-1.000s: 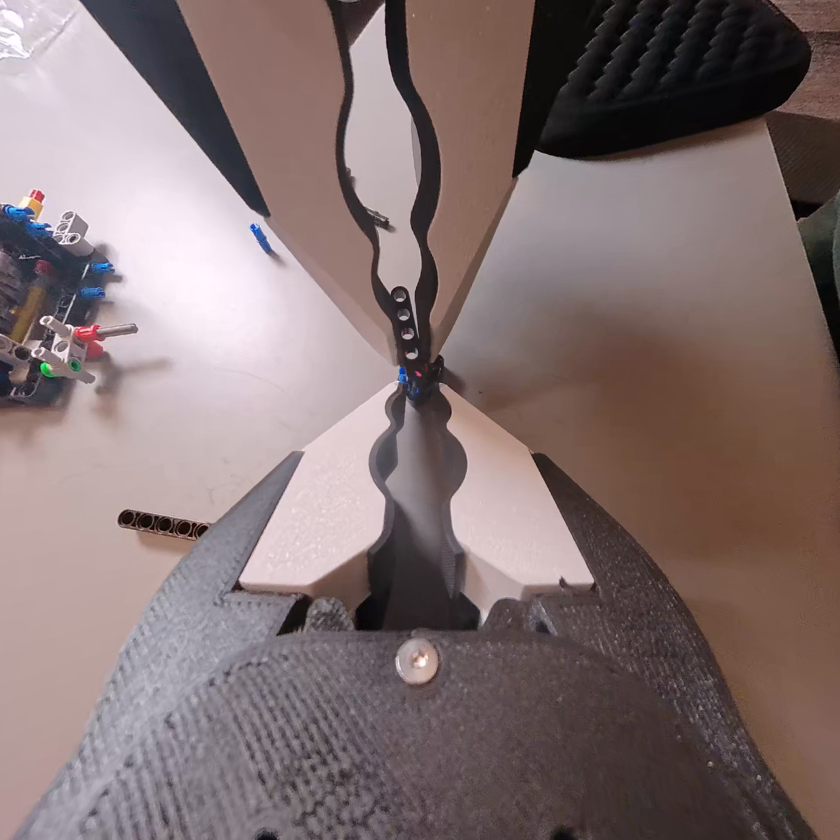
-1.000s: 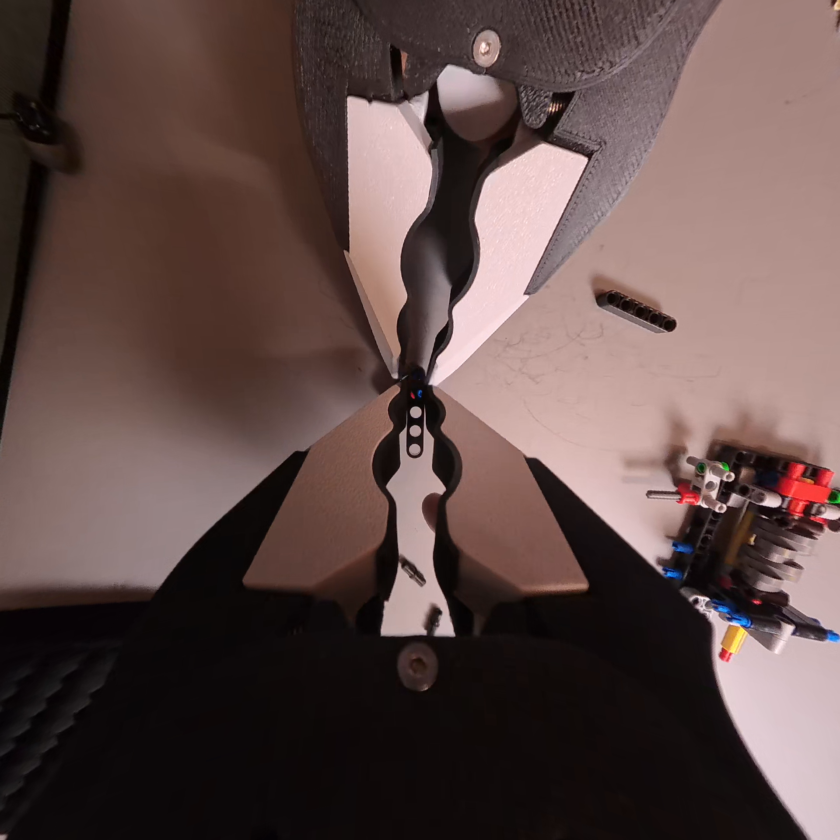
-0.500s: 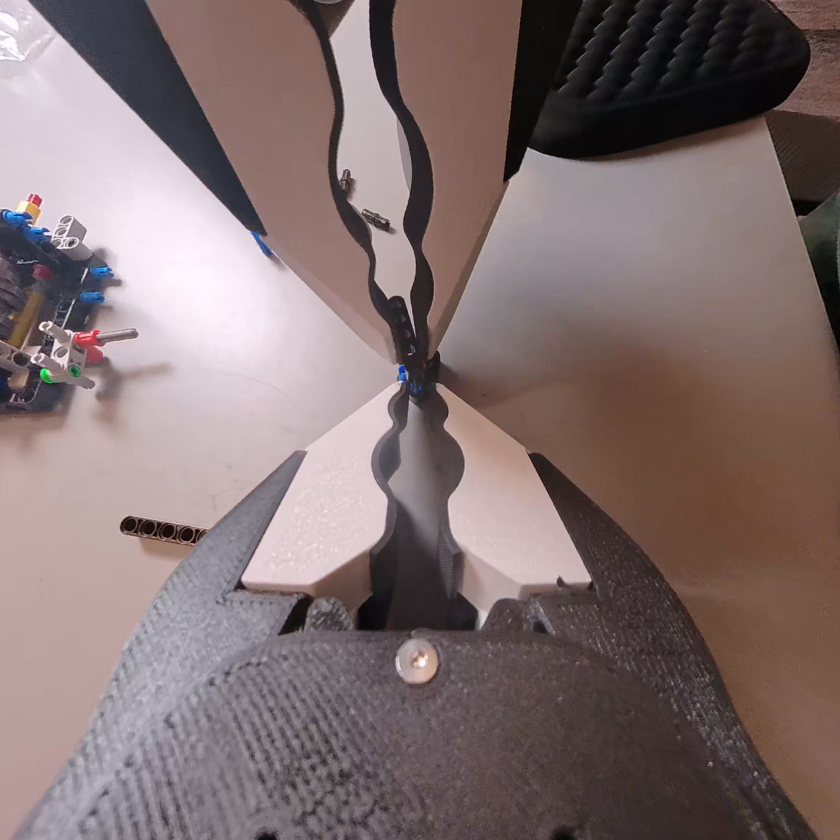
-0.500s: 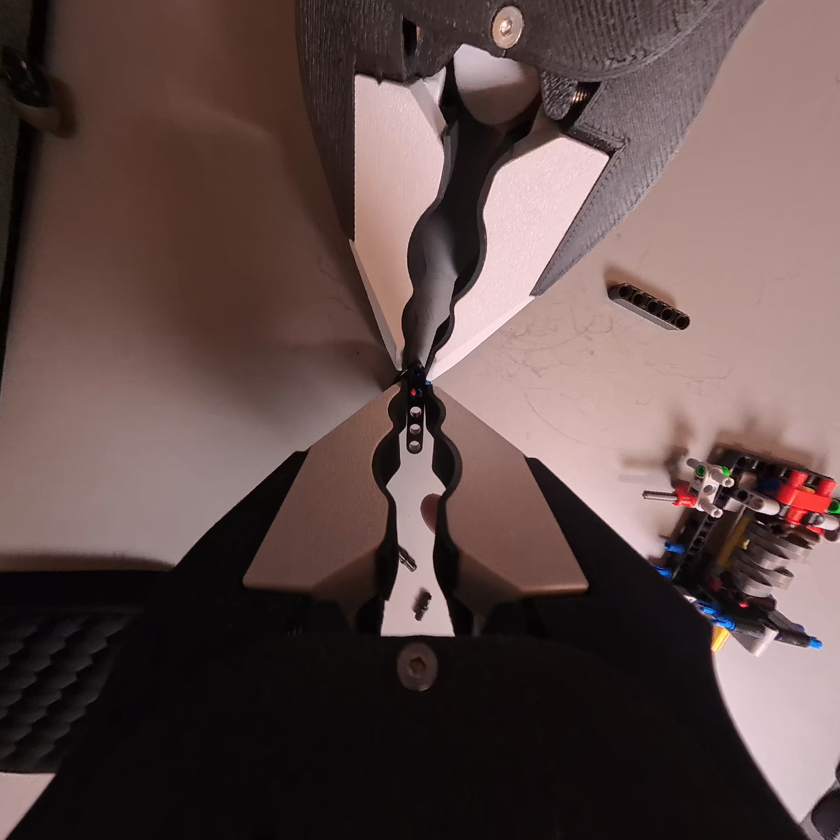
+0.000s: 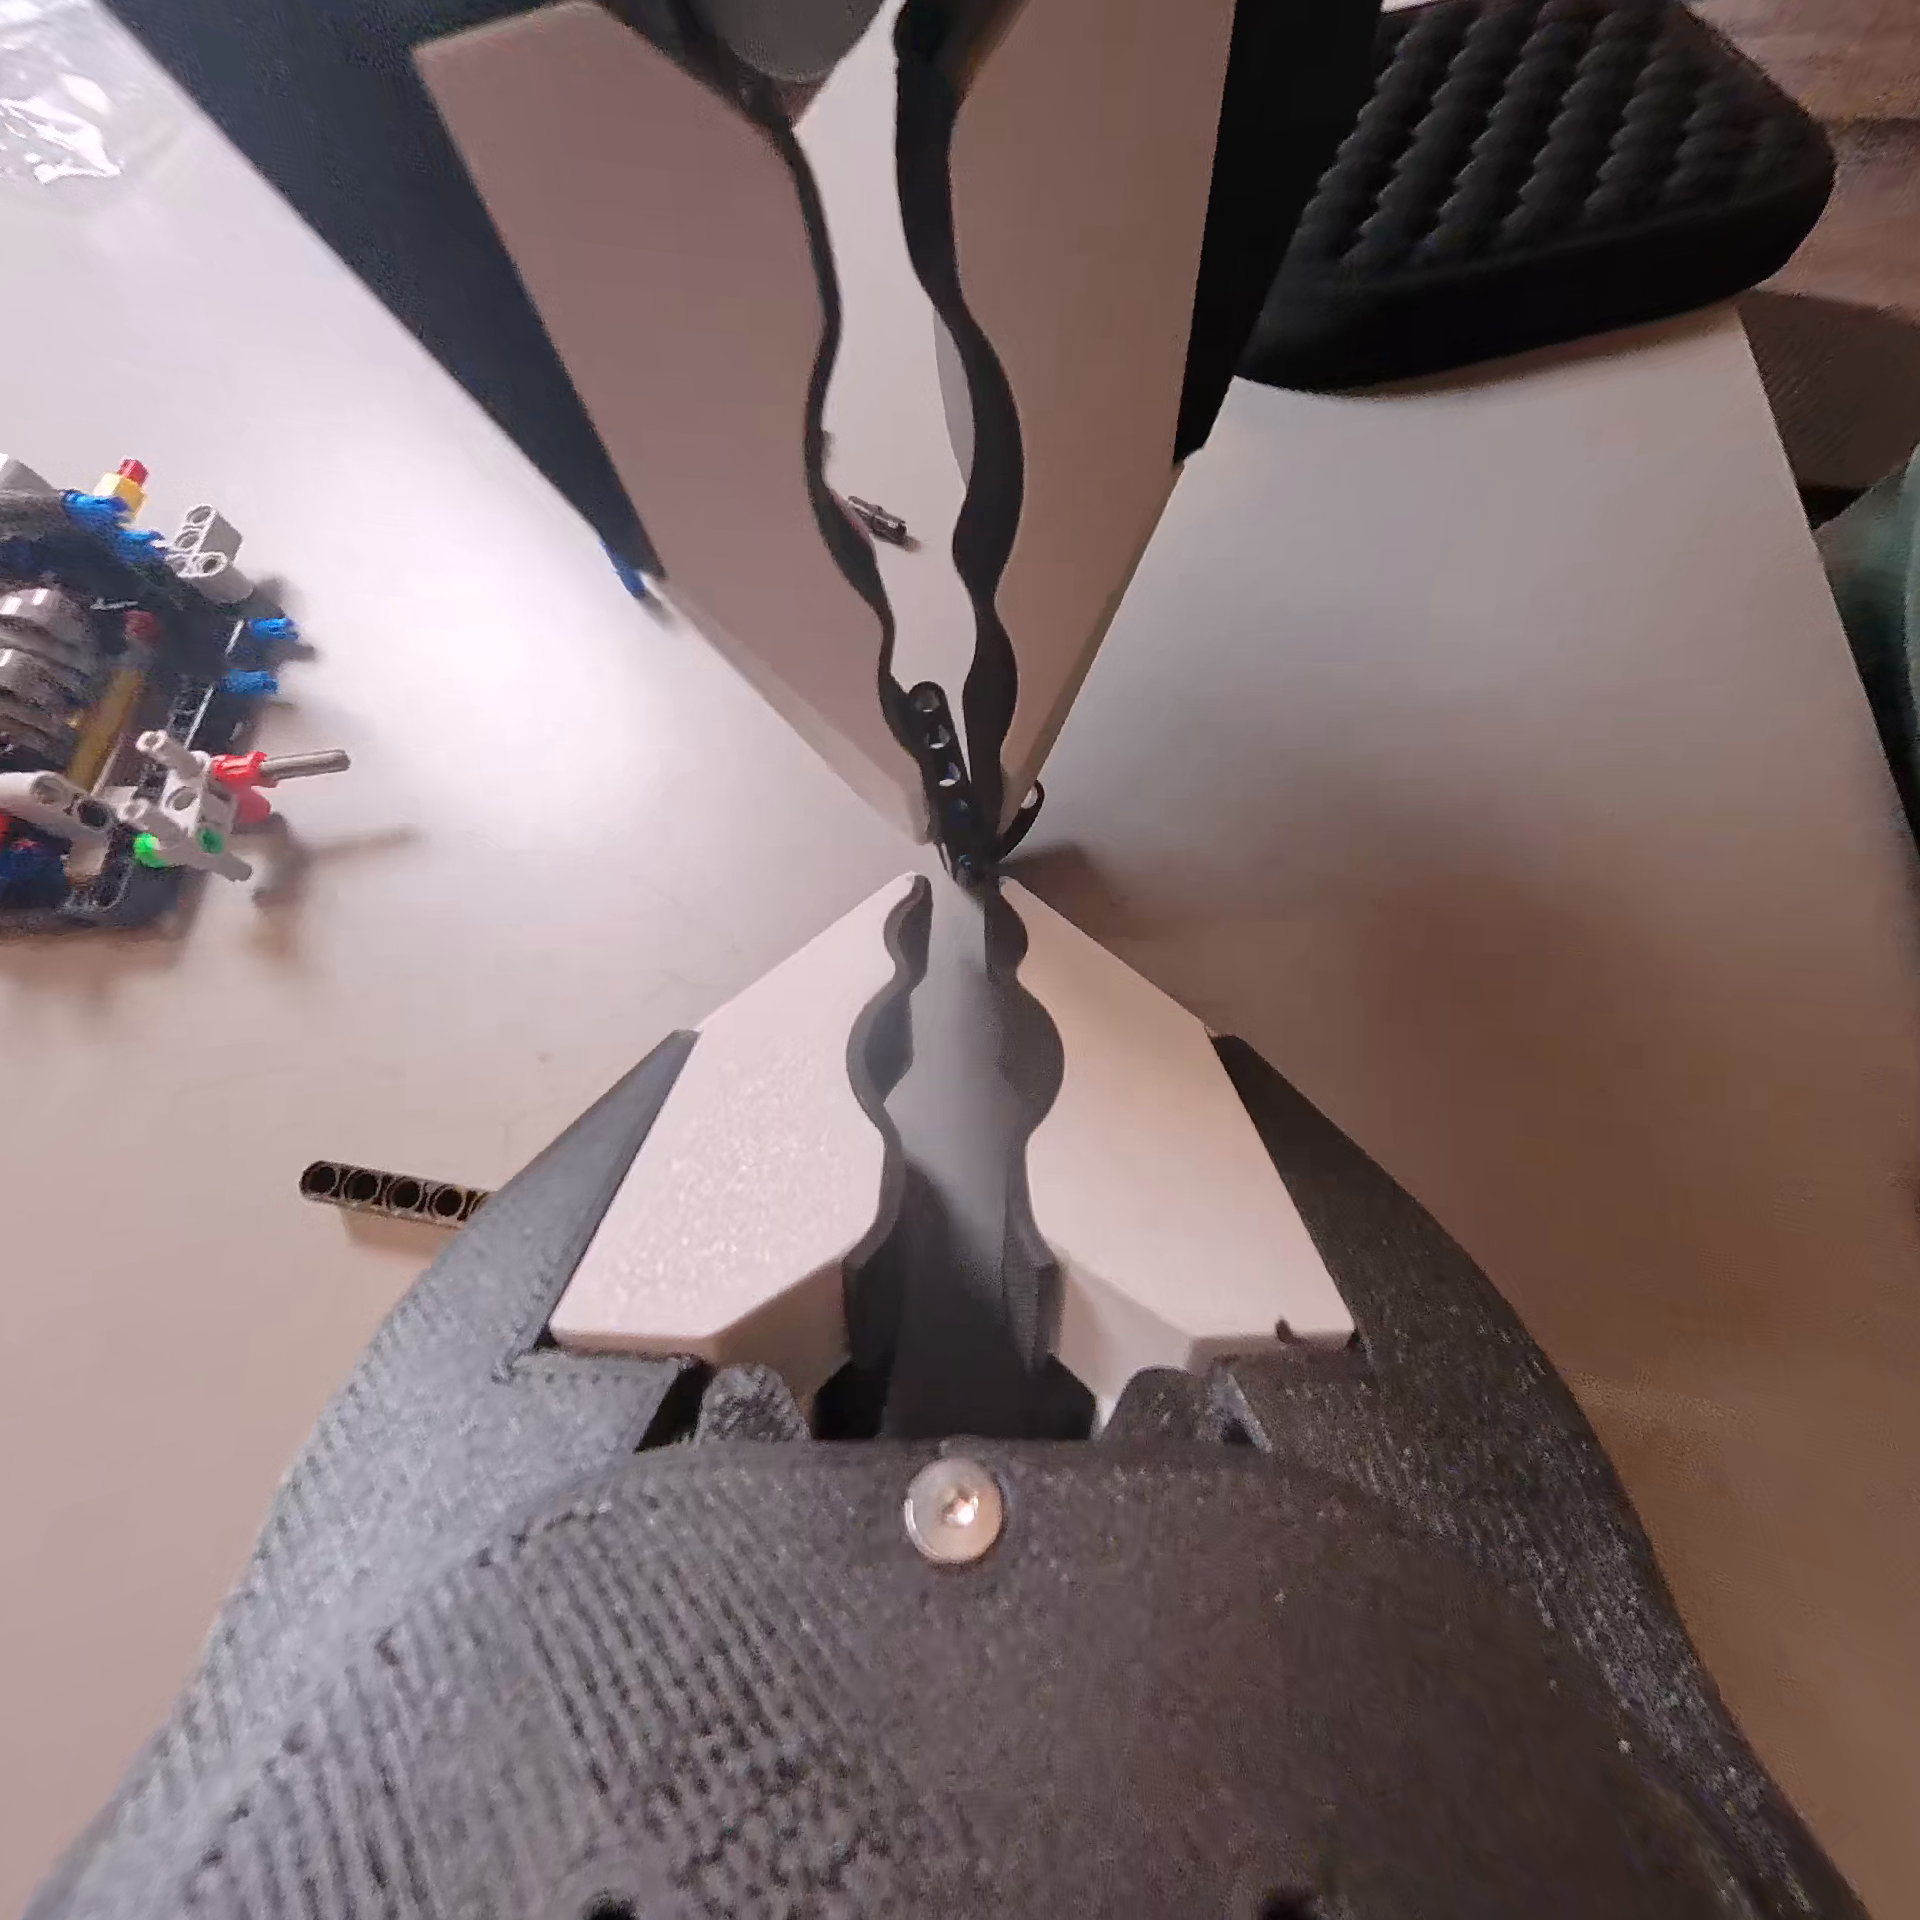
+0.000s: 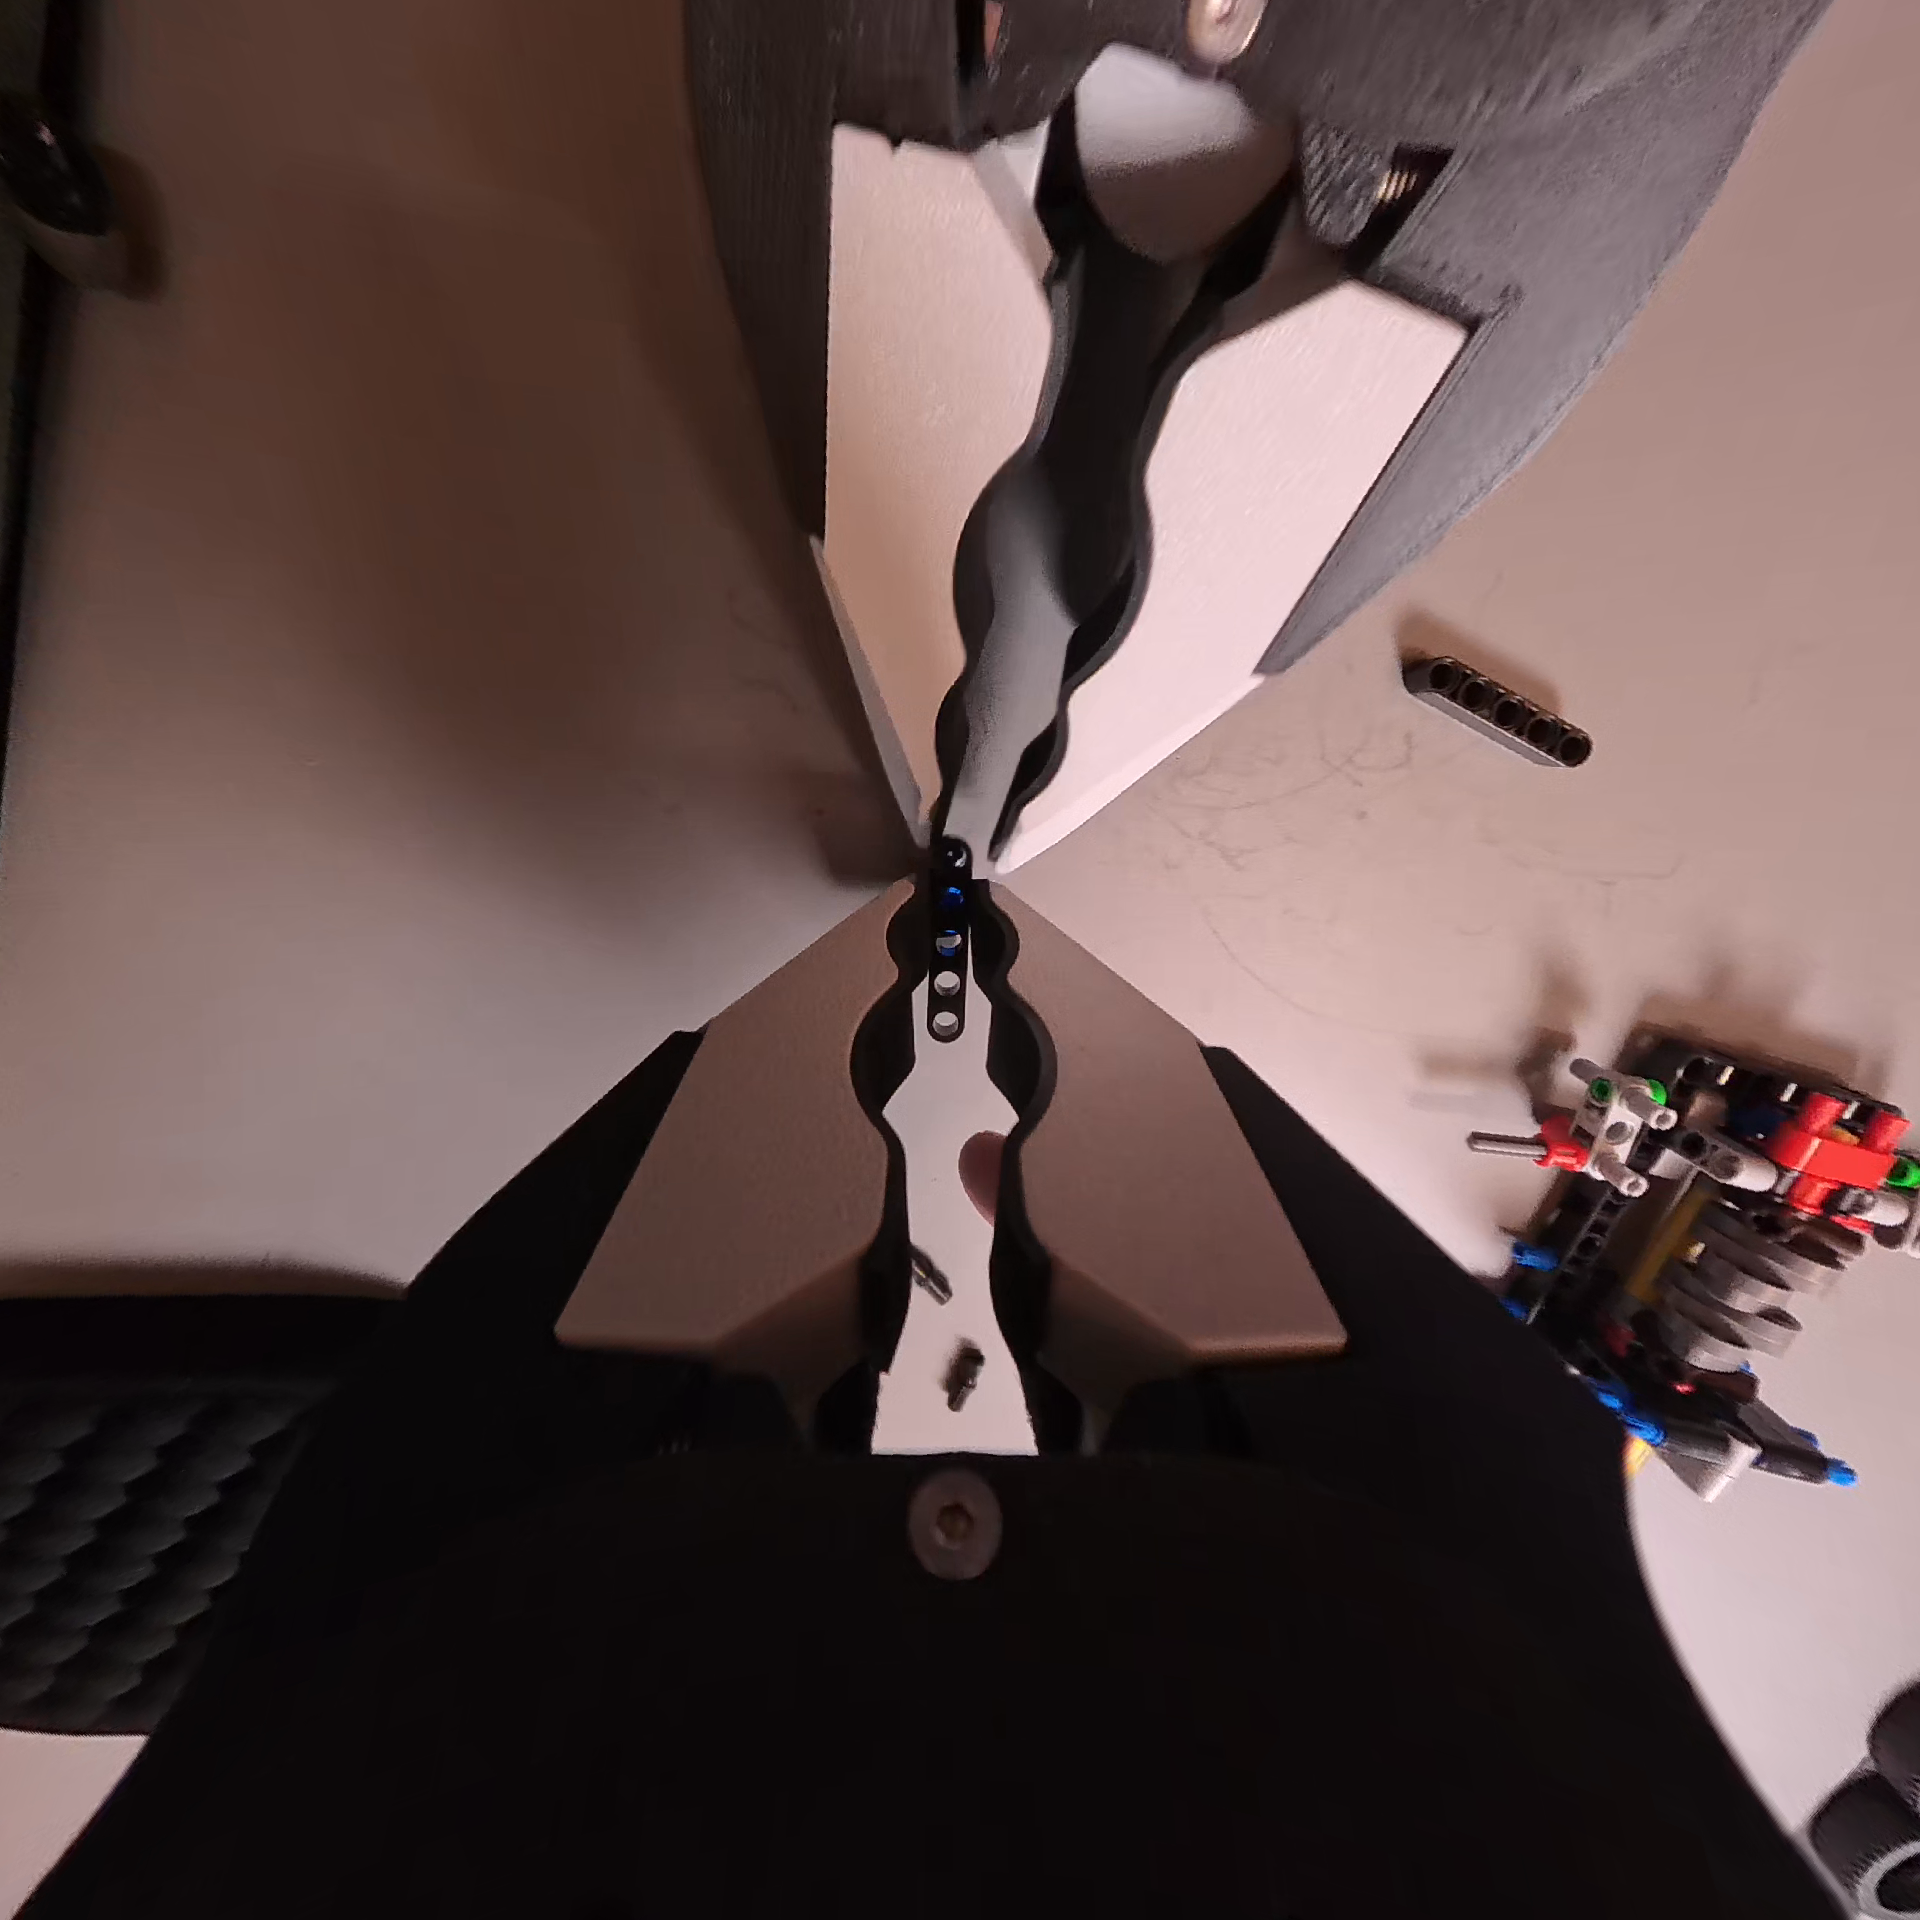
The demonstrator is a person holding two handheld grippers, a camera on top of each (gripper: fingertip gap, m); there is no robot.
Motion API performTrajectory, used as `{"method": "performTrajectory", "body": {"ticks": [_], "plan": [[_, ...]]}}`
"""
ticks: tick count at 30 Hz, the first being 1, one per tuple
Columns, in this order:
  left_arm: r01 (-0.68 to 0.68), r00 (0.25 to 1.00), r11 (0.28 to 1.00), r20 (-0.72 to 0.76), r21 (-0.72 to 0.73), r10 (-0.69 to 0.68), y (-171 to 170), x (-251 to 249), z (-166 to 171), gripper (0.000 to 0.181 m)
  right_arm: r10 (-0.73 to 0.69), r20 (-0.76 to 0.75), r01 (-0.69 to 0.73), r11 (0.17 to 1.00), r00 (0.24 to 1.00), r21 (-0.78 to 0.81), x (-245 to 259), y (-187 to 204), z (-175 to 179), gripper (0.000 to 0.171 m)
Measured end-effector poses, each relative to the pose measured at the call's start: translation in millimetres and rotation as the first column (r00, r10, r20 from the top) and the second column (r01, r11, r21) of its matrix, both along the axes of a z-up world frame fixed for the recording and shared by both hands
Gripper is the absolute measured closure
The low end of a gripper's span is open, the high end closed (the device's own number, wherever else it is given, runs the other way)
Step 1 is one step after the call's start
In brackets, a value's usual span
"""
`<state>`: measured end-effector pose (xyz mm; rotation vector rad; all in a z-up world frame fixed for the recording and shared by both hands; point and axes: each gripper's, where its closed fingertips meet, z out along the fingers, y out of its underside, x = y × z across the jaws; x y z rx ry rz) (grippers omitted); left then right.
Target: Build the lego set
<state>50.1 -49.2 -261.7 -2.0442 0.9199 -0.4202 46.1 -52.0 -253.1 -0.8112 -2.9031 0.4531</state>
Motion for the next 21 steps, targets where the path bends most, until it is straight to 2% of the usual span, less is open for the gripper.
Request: {"method": "performTrajectory", "body": {"ticks": [13, 21], "plan": [[-0.008, 1.000, 0.999, -0.008, 0.053, 0.008, 9, 8, 4, 0.177, -0.158, -0.067, 0.145, 0.975, 0.985, -0.170, 13, 10, 6, 0.167], [-0.031, 0.999, 0.995, 0.047, 0.092, 0.027, 10, 7, 19, 0.175, -0.166, -0.090, 0.153, 0.979, 0.982, -0.134, 14, 17, 5, 0.167]]}}
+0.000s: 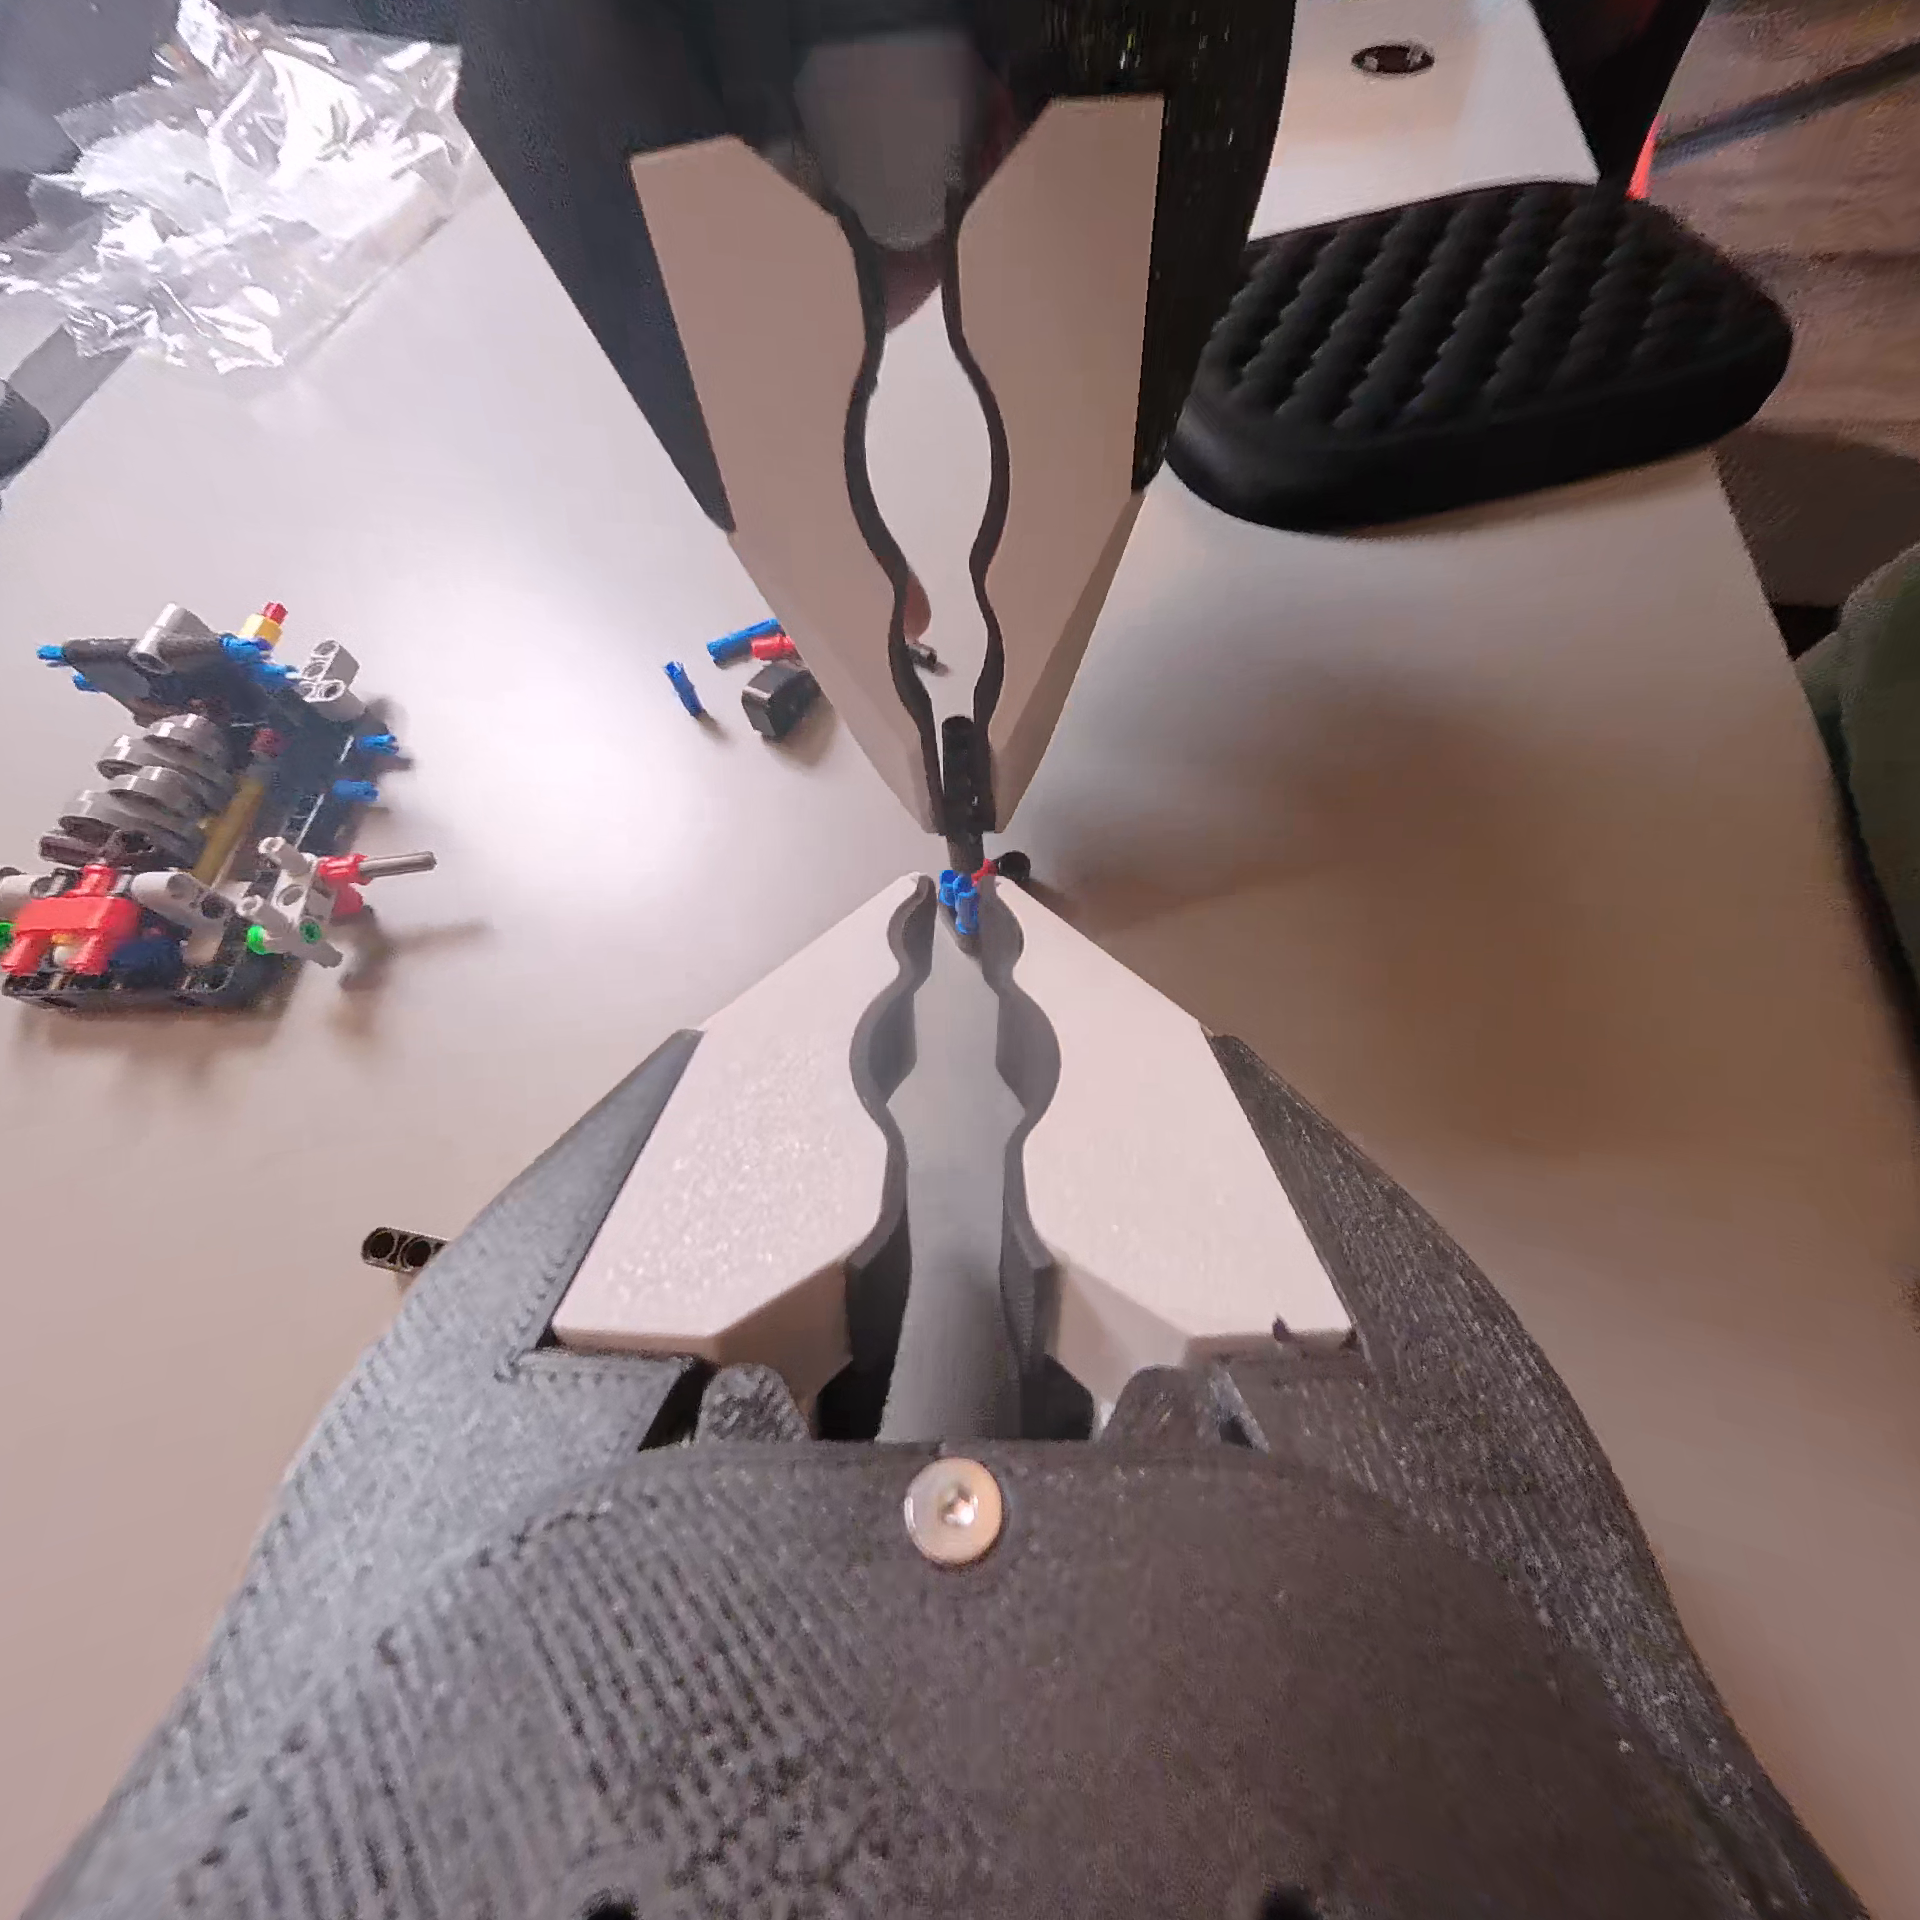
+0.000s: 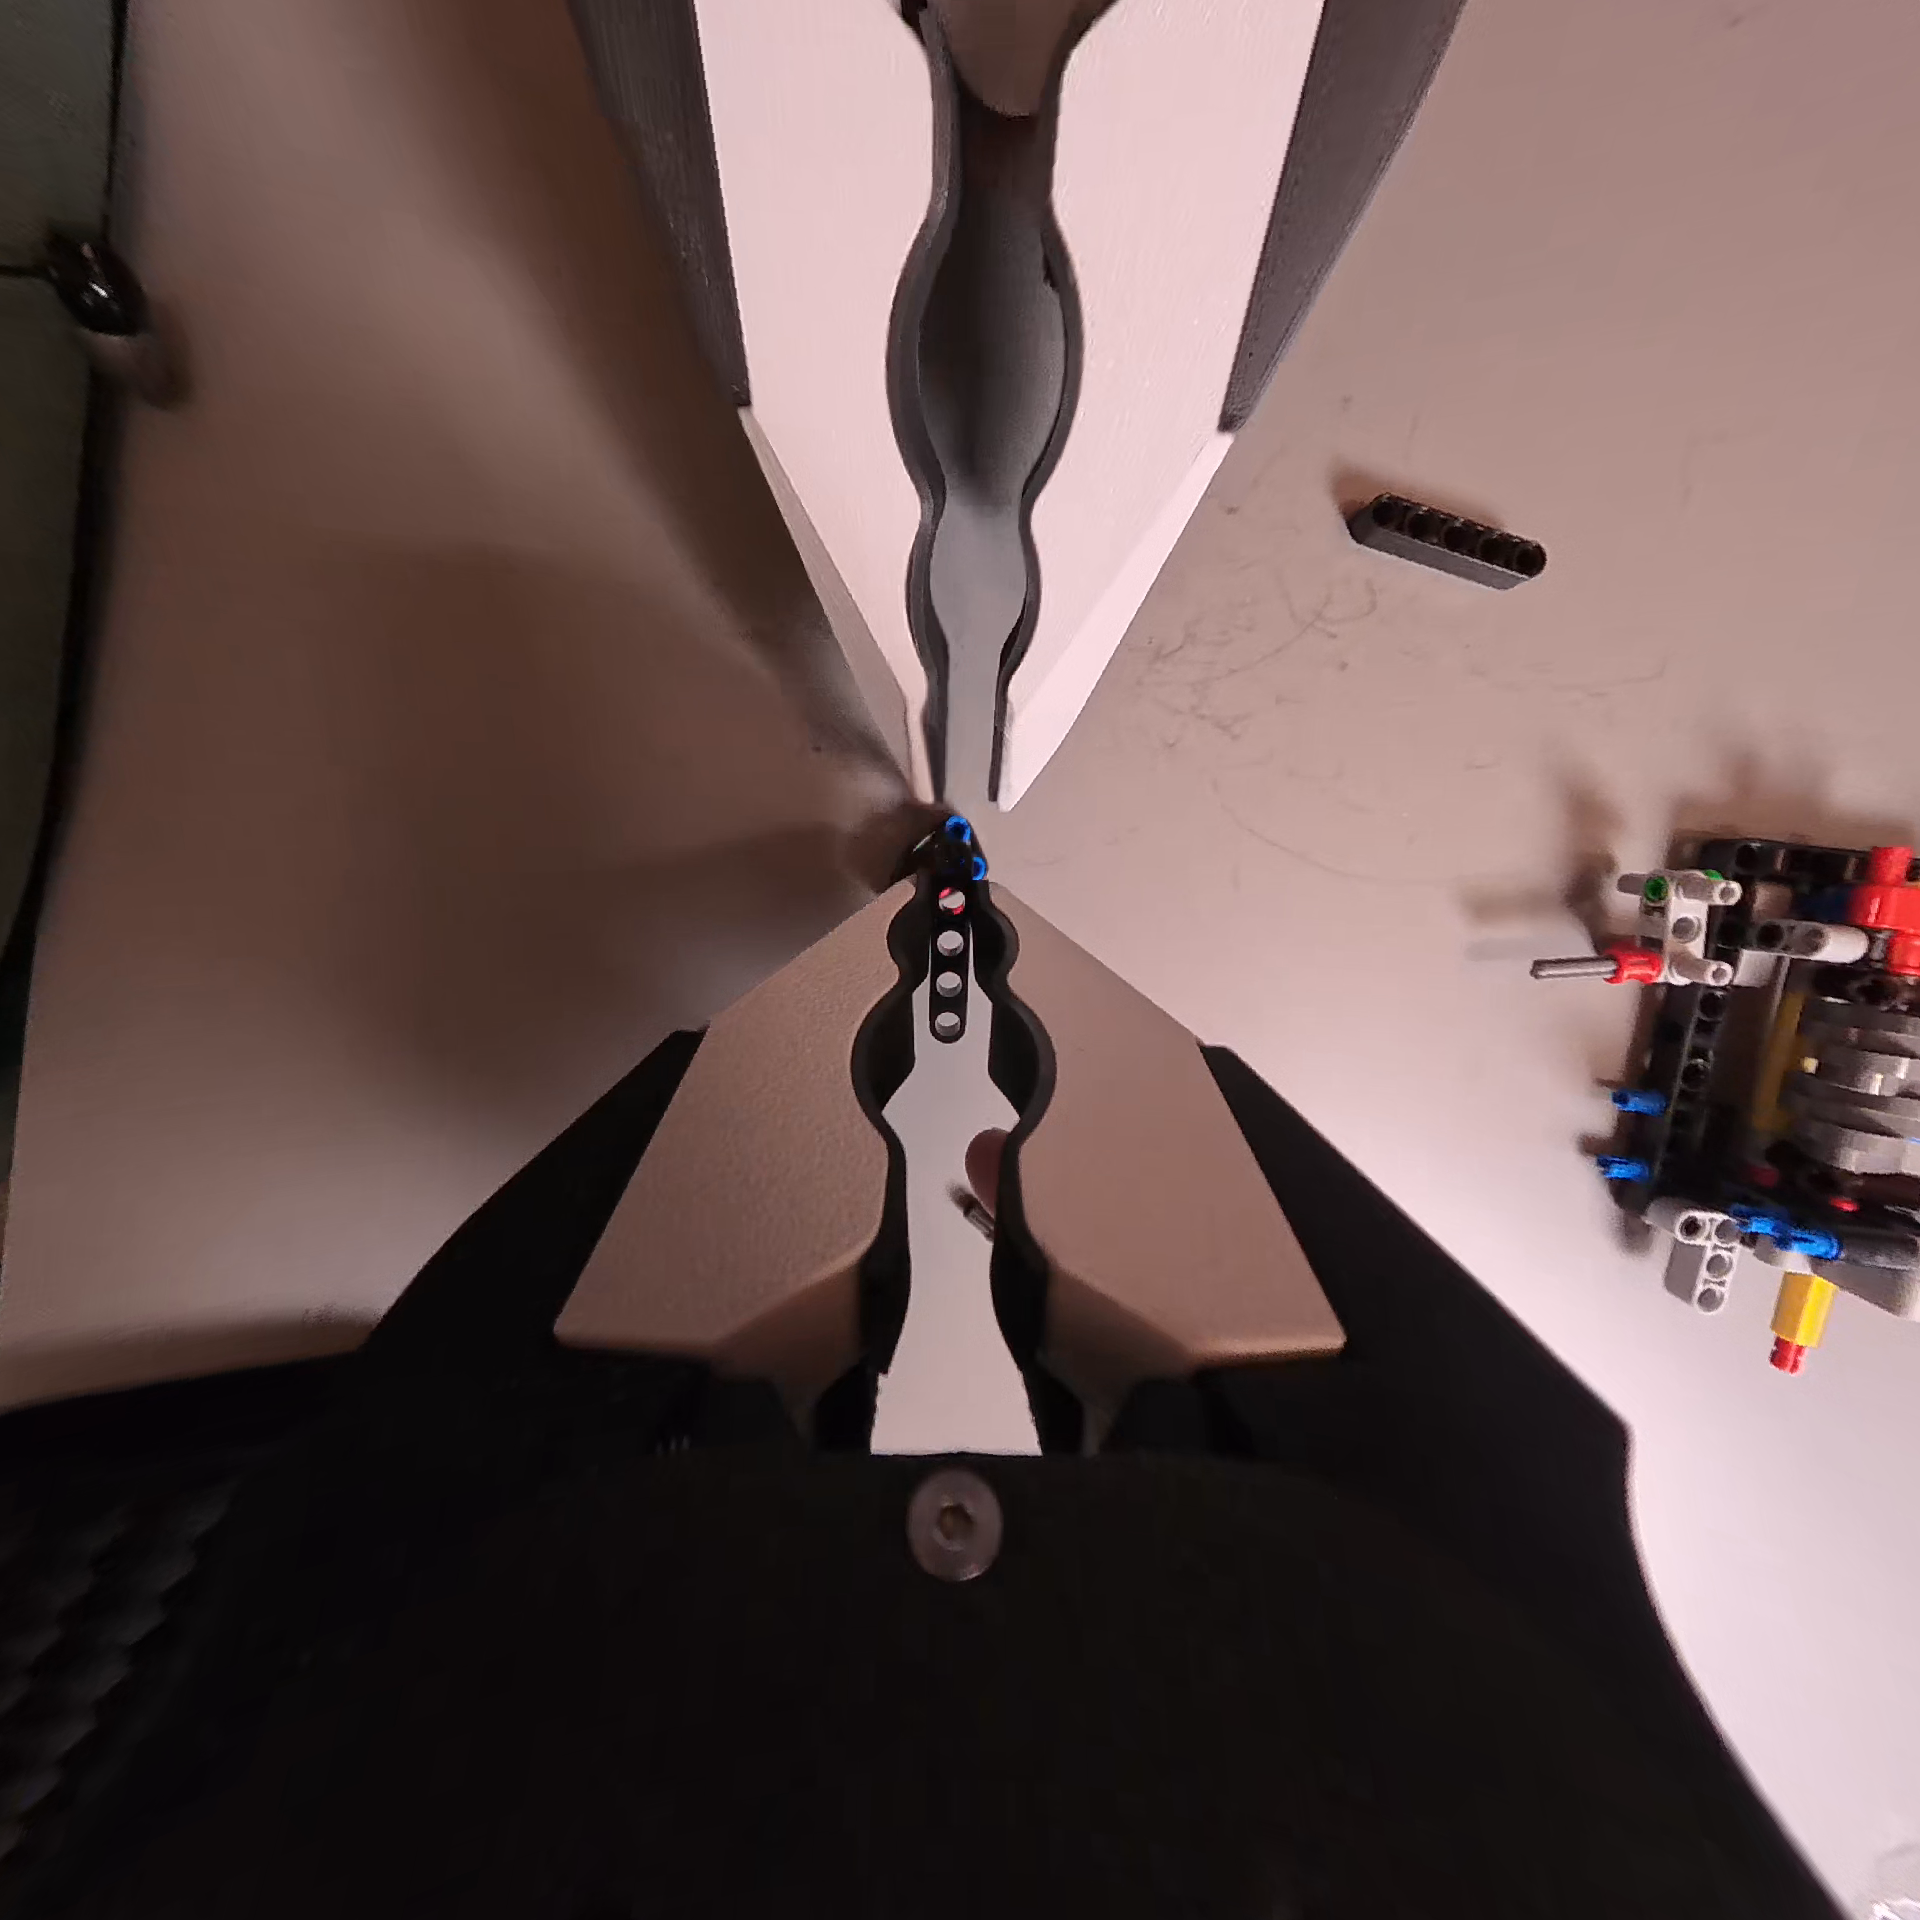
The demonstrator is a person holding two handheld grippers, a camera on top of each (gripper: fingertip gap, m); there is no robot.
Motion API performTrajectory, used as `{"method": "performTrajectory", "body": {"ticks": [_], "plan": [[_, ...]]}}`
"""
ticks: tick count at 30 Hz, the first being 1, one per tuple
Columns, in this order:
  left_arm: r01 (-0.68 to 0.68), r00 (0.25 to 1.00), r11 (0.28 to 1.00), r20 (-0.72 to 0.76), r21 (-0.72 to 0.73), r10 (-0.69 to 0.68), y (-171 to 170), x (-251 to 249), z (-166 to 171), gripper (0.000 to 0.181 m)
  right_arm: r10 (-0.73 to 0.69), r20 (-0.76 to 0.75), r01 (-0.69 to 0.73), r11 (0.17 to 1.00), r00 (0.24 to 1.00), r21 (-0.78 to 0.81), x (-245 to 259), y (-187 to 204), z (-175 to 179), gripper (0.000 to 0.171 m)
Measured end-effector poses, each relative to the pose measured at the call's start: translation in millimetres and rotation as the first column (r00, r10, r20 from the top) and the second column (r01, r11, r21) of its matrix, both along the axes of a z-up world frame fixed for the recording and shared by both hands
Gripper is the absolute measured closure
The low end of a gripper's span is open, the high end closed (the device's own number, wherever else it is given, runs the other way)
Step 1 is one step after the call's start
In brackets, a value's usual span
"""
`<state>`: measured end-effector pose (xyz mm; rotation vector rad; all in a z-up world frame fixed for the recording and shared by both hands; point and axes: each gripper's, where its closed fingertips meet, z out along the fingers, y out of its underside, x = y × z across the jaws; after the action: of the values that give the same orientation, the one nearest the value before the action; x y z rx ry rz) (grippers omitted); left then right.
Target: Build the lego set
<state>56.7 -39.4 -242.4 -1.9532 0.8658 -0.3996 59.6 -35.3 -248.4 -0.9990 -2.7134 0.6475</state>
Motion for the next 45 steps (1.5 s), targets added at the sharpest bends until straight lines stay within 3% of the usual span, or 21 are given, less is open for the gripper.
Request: {"method": "performTrajectory", "body": {"ticks": [26, 31, 35, 40, 45], "plan": [[-0.042, 0.998, 0.999, 0.041, 0.015, 0.042, -2, 3, 8, 0.177, 0.067, -0.053, -0.066, 0.998, 0.996, 0.018, -7, -9, 11, 0.167], [-0.079, 0.994, 0.994, 0.077, 0.076, 0.073, 0, 0, 20, 0.176, 0.012, -0.156, -0.024, 0.997, 0.988, -0.075, -8, -4, 22, 0.160], [-0.081, 0.994, 0.993, 0.081, 0.083, 0.074, -2, 1, 19, 0.176, -0.067, -0.224, 0.008, 0.967, 0.972, -0.255, -1, -3, 24, 0.152], [-0.103, 0.992, 0.993, 0.082, 0.050, 0.099, 0, 2, 12, 0.176, -0.138, -0.302, 0.034, 0.945, 0.943, -0.326, -2, 2, 21, 0.167], [-0.134, 0.989, 0.991, 0.063, 0.003, 0.133, 2, 3, 4, 0.176, -0.119, -0.285, 0.020, 0.944, 0.951, -0.329, -1, 4, 15, 0.168]]}}
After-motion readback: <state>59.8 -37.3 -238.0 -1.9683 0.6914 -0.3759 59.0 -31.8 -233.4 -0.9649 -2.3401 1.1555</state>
